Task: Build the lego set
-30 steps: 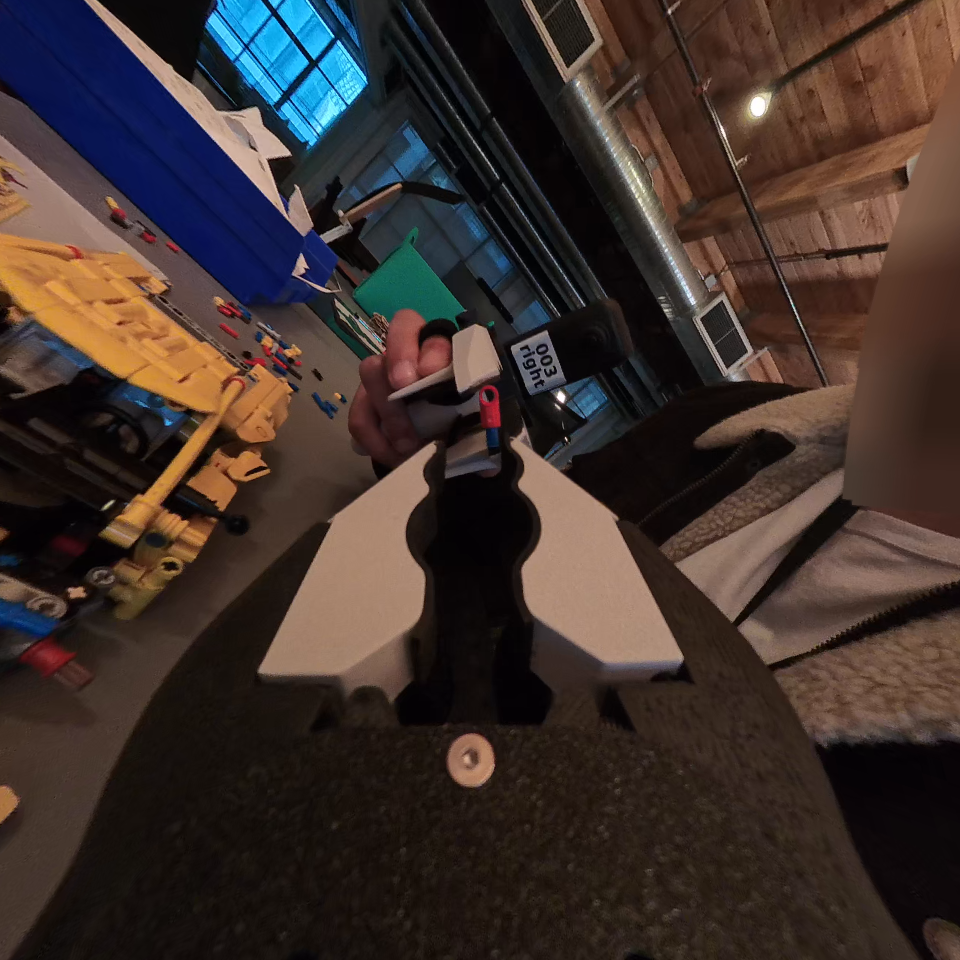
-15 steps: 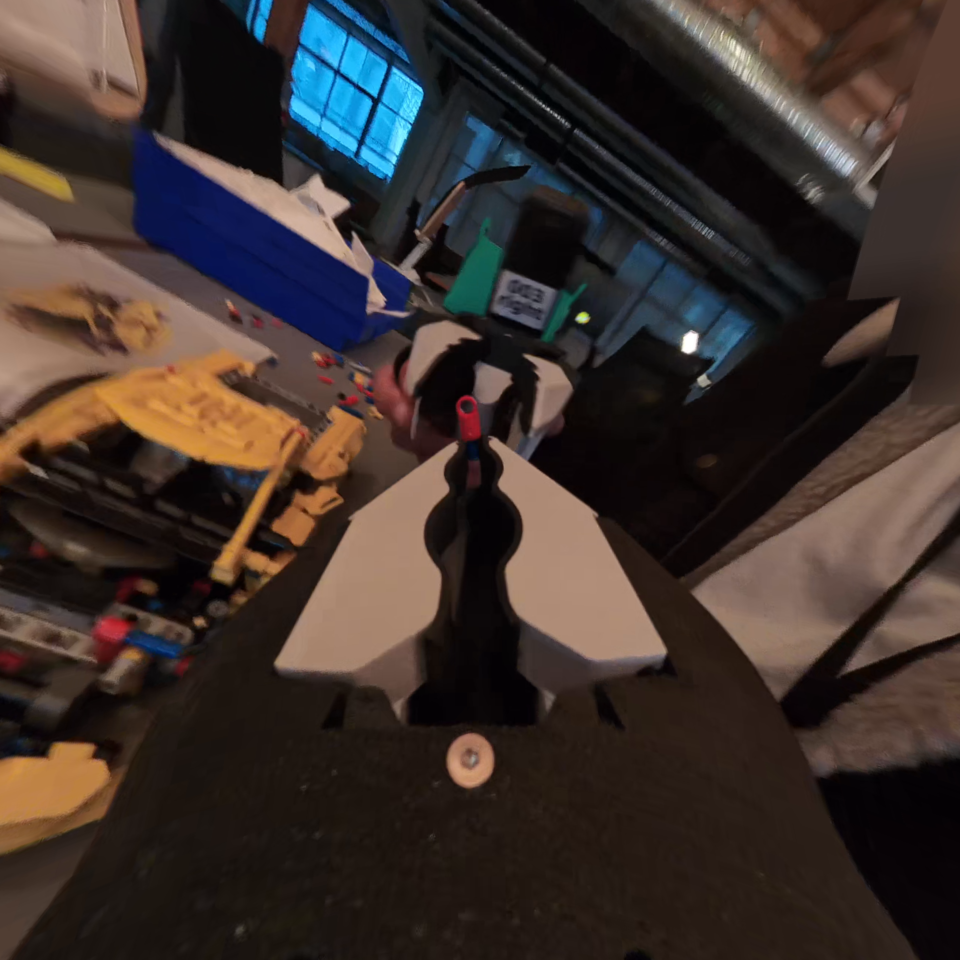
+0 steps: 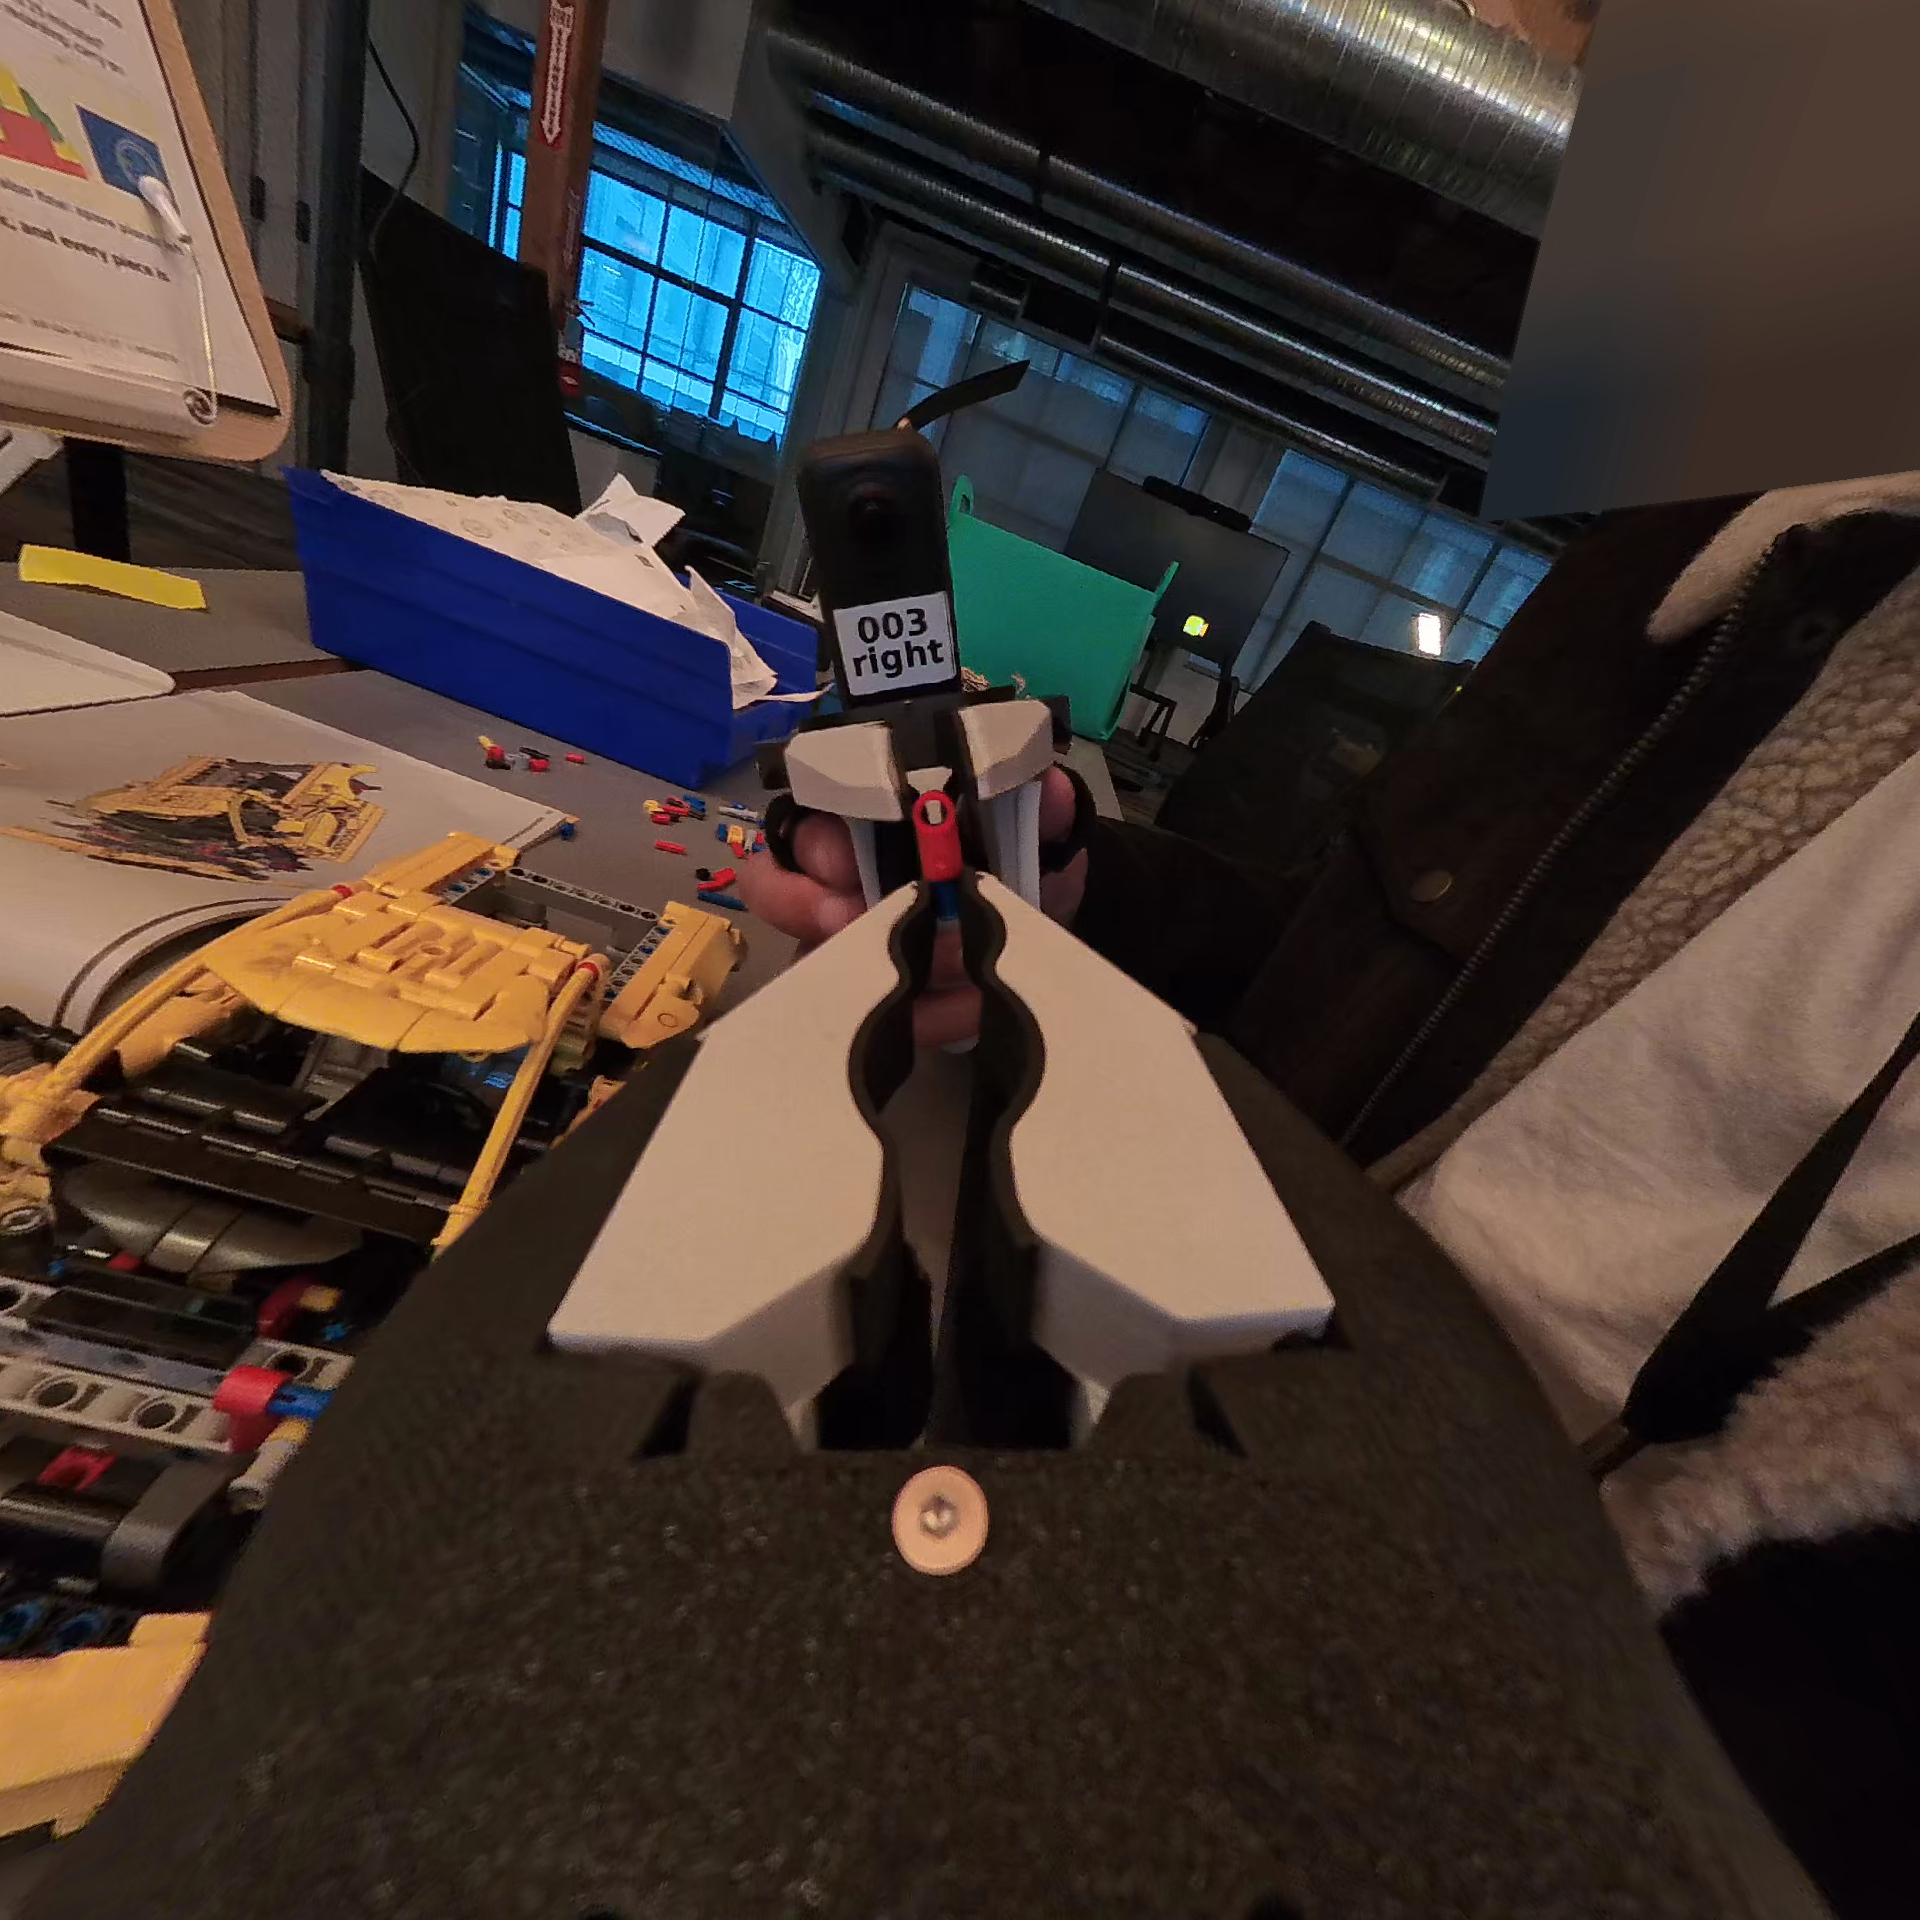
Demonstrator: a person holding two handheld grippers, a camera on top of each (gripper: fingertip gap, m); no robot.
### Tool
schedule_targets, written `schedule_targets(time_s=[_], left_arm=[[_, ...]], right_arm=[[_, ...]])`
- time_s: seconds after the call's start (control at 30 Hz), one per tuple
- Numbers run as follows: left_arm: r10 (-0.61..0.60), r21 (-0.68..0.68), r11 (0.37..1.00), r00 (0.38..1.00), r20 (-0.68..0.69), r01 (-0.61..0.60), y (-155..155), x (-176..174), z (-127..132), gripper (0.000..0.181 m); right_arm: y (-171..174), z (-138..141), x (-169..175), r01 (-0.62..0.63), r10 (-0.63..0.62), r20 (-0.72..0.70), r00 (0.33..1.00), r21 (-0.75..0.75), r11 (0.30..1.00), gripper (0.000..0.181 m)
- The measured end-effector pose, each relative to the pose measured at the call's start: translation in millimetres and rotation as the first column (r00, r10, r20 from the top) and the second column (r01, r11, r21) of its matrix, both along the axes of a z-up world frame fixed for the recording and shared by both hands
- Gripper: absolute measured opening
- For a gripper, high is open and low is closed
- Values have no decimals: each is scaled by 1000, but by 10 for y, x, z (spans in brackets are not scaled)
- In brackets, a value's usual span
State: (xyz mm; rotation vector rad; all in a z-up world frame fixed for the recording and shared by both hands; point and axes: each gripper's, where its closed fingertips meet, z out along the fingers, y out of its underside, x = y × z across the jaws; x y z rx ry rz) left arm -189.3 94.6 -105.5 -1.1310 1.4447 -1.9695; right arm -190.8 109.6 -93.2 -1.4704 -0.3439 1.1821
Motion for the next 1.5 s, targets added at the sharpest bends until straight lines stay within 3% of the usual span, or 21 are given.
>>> schedule_targets(time_s=[0.57,0.67,0.73,0.83,0.9,1.03,1.1,1.27,1.5], left_arm=[[-10,-31,999,1000,-6,9,-10,6,3,4],[9,-7,1000,998,-64,-10,-13,56,-97,5],[10,28,1000,995,-104,-7,-42,75,-184,7],[12,24,1000,992,-126,-9,-35,99,-226,7],[-7,-10,1000,990,-140,5,-33,107,-224,7],[-15,-26,1000,986,-168,10,-33,115,-269,7],[-17,-21,1000,983,-184,13,-41,121,-297,7],[-19,-26,1000,981,-193,14,-41,119,-314,7],[-26,-32,999,980,-197,20,-48,115,-317,7]], right_arm=[[-3,-56,-38,-2,2,50,999,-6,1000,6],[-42,-157,56,8,-2,208,978,-26,1000,6],[-138,-299,365,93,-51,445,894,-72,993,6],[-629,-899,909,229,123,822,556,-294,928,6],[-967,-1169,1155,327,300,876,378,-430,841,6],[-1238,-1386,1328,392,439,881,176,-472,789,6],[-1277,-1475,1347,388,481,865,142,-496,777,6],[-1319,-1601,1336,379,557,815,159,-571,728,6],[-1290,-1574,1345,386,526,836,156,-542,746,11]])
